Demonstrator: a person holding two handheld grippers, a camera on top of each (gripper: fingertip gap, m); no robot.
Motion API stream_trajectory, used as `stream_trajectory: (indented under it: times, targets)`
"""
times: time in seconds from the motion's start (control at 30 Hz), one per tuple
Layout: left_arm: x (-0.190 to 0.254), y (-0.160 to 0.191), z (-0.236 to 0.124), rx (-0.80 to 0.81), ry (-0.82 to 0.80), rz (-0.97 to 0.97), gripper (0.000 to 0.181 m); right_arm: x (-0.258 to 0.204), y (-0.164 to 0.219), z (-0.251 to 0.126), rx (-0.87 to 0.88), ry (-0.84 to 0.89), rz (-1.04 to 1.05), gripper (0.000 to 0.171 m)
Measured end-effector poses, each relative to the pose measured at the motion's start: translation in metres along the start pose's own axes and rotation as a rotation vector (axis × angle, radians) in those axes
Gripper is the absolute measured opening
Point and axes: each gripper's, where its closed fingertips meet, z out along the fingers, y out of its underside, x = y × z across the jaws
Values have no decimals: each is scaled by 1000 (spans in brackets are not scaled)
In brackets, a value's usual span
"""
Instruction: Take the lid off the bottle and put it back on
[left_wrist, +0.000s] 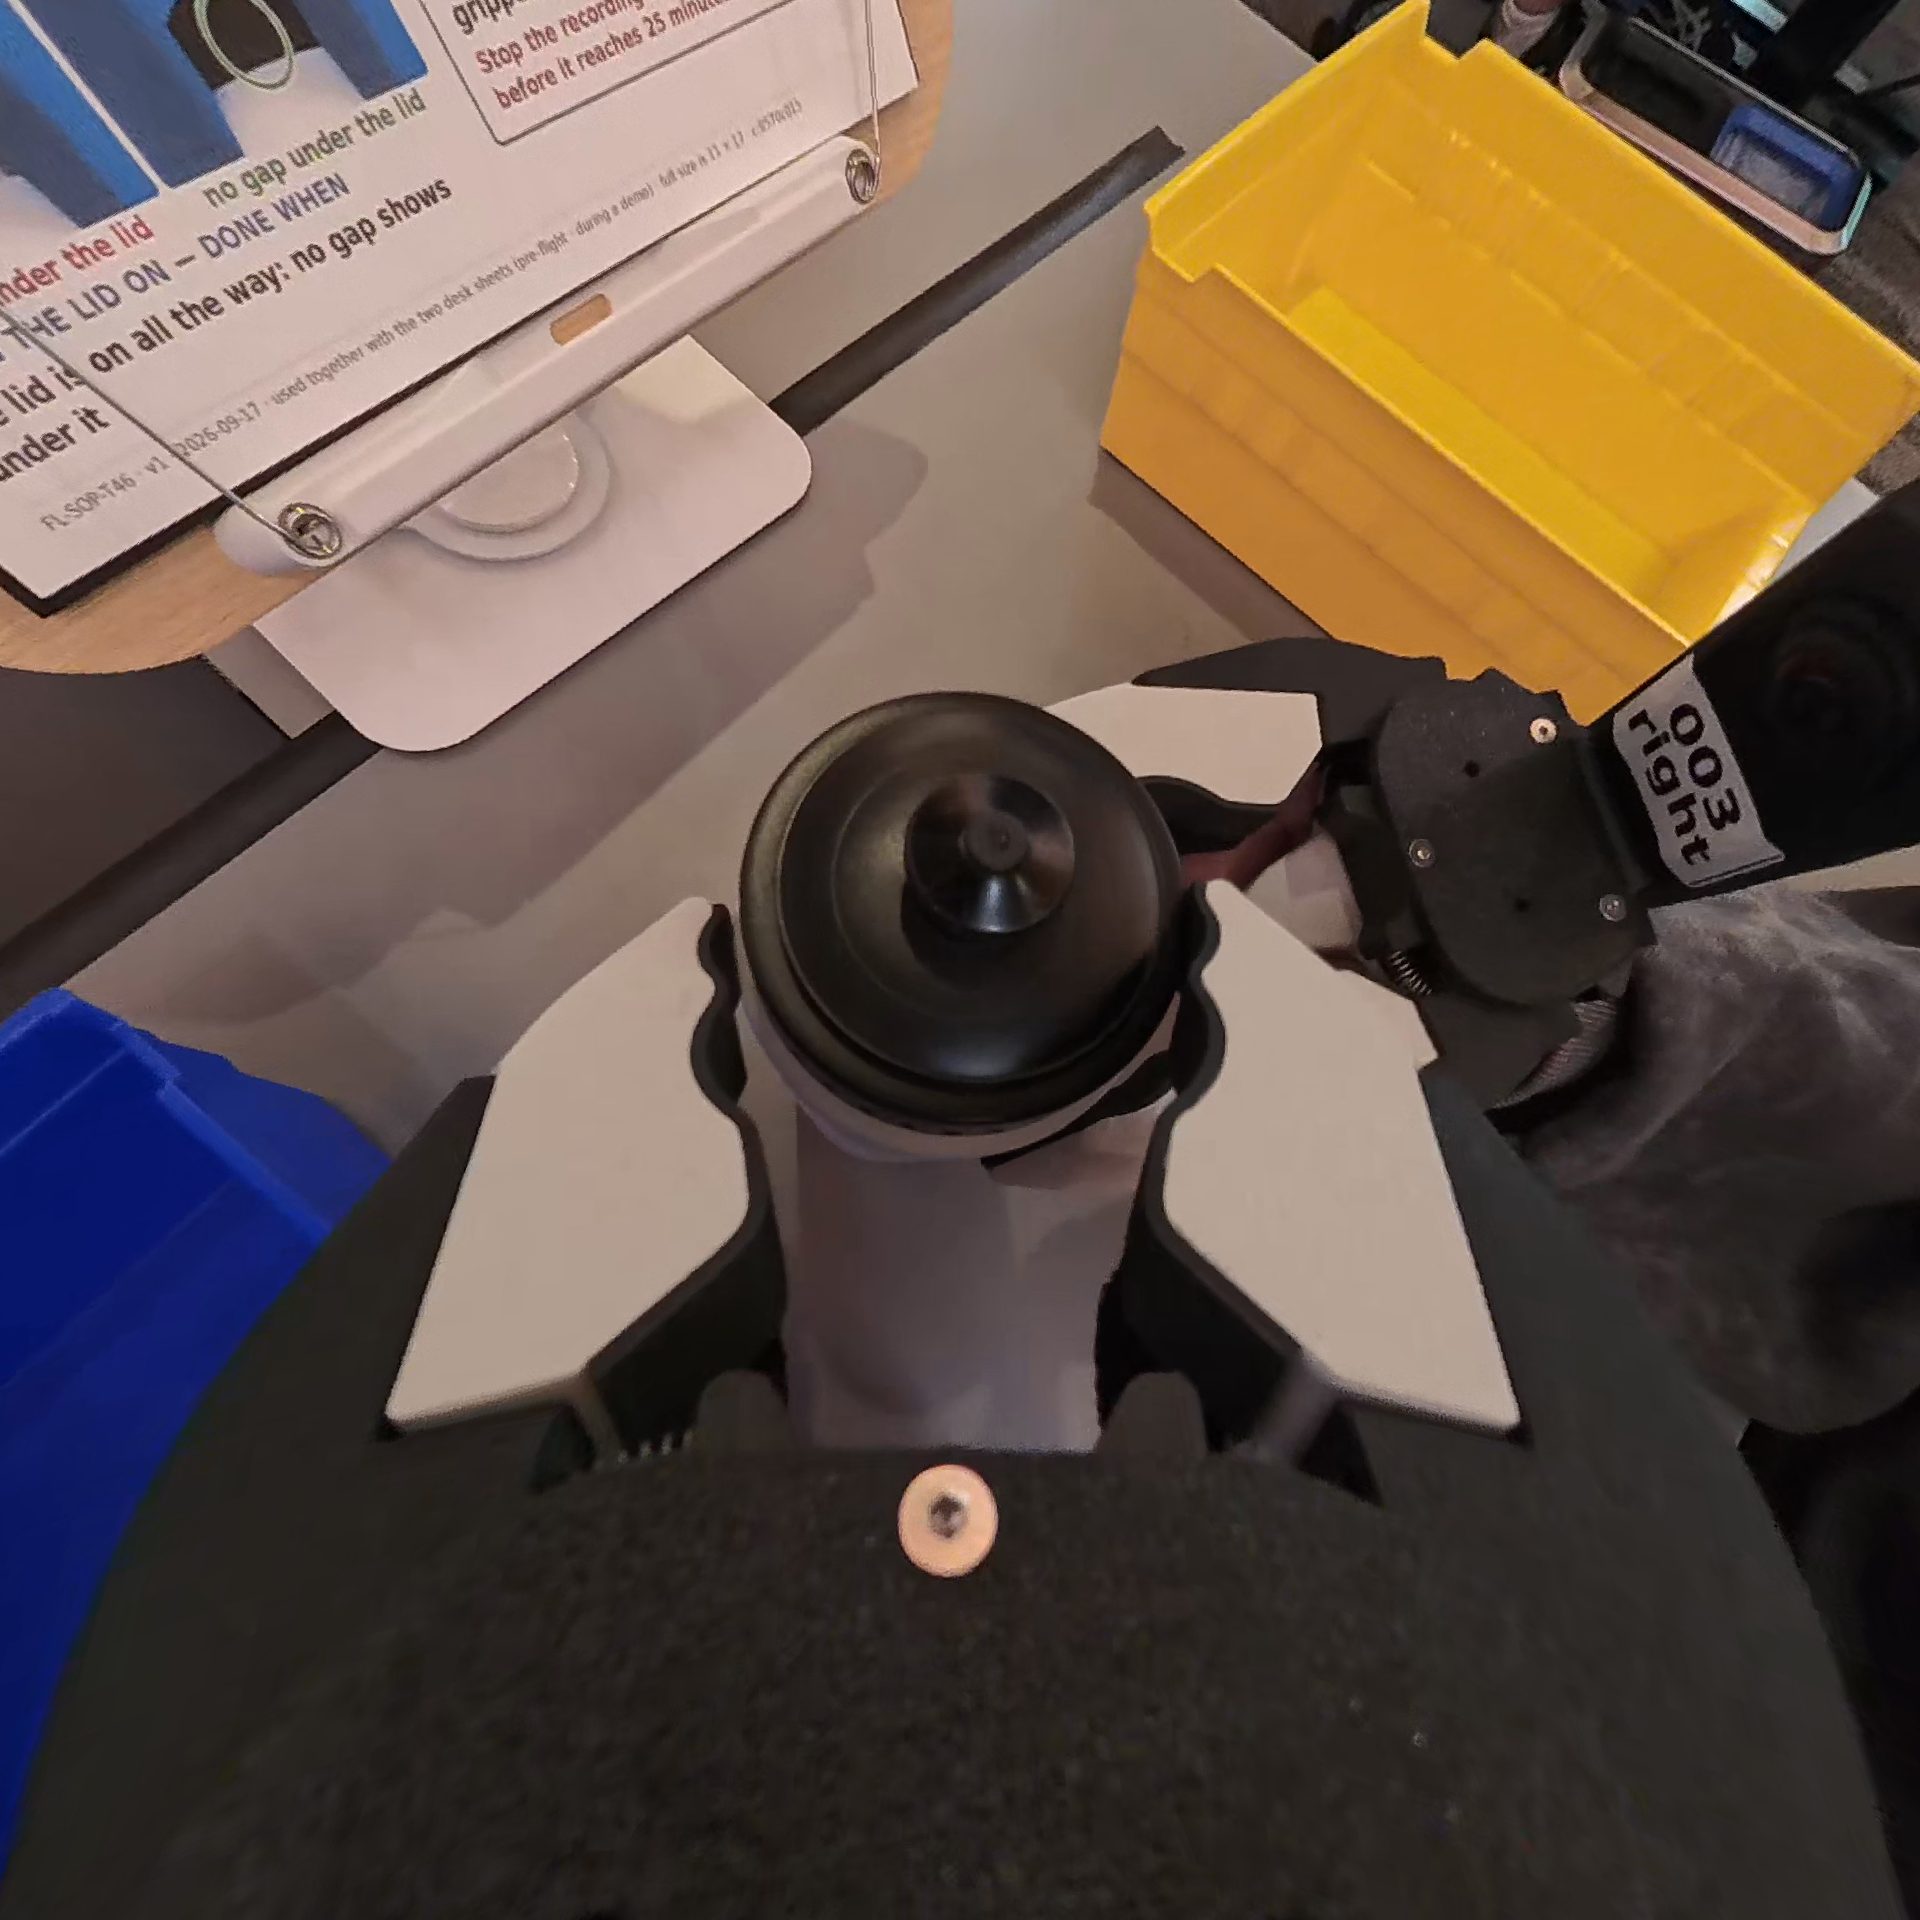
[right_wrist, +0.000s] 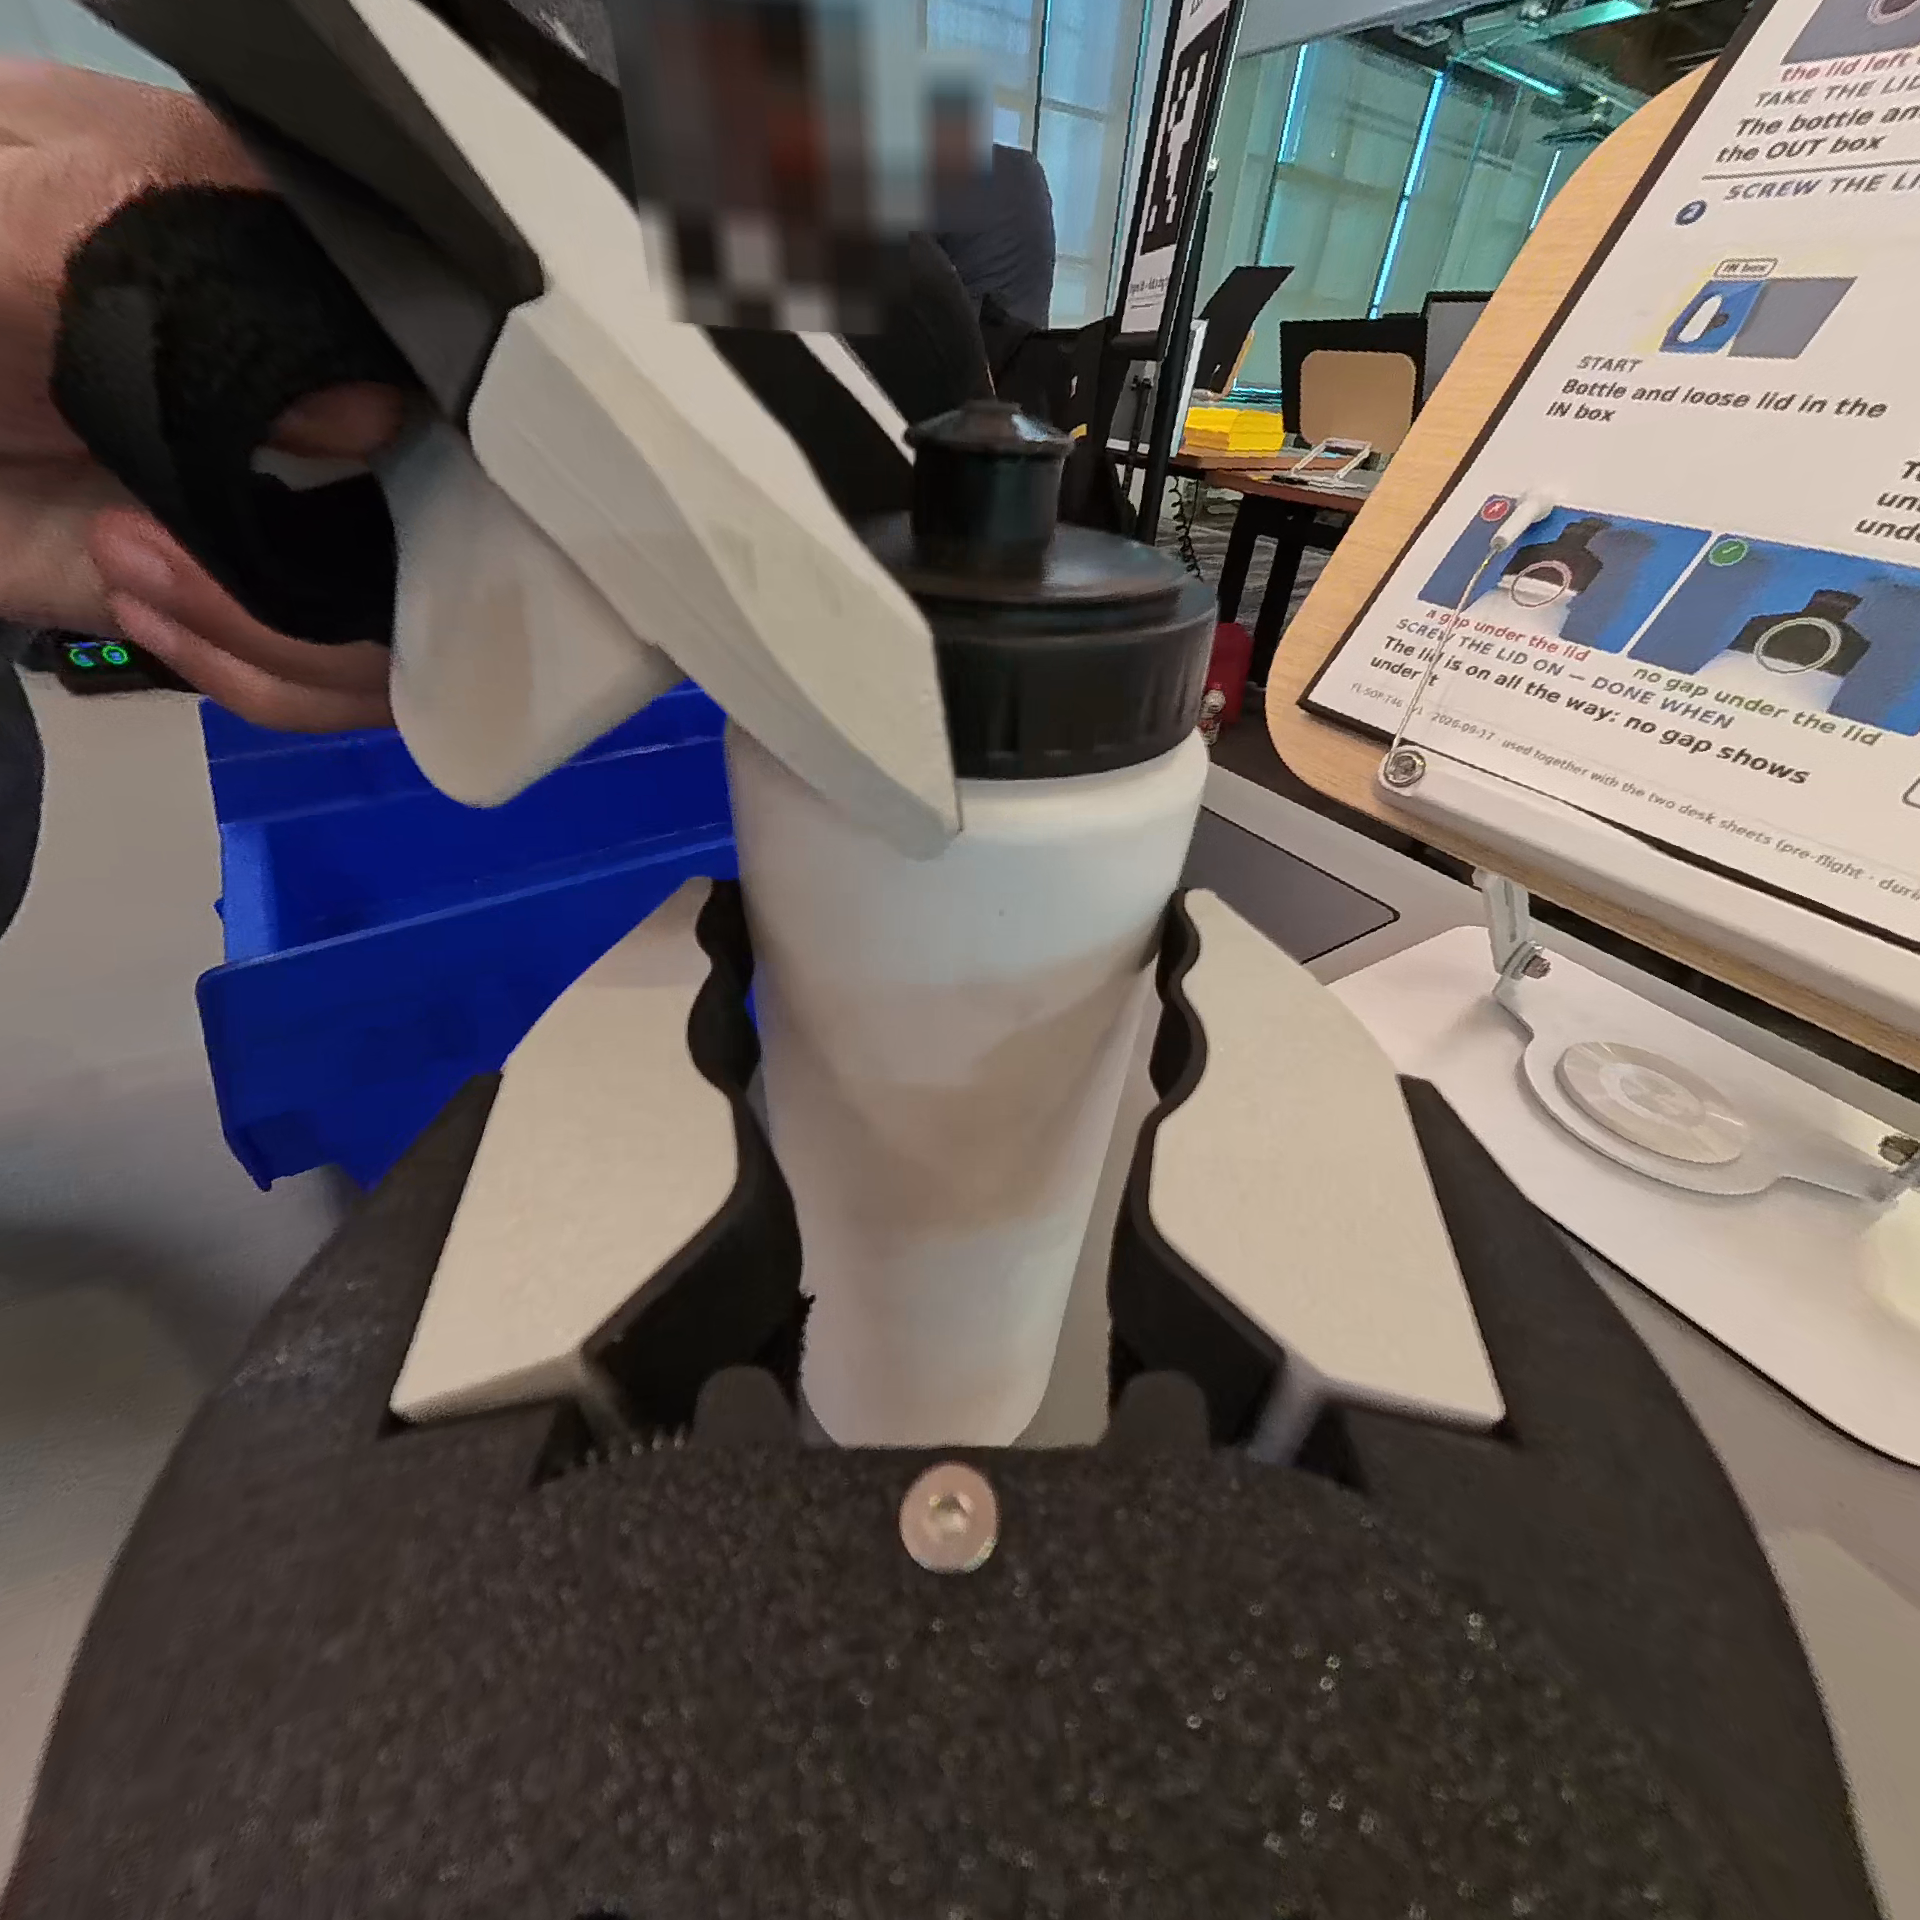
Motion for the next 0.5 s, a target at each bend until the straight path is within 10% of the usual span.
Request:
stream_trajectory:
  times: [0.27,0.5]
  targets:
    - [0,-3,-12,126,36,-110,82,-3,8,1,-5,-50,5,85]
    - [40,34,-92,537,47,-279,97,0,27,8,-42,-84,83,104]
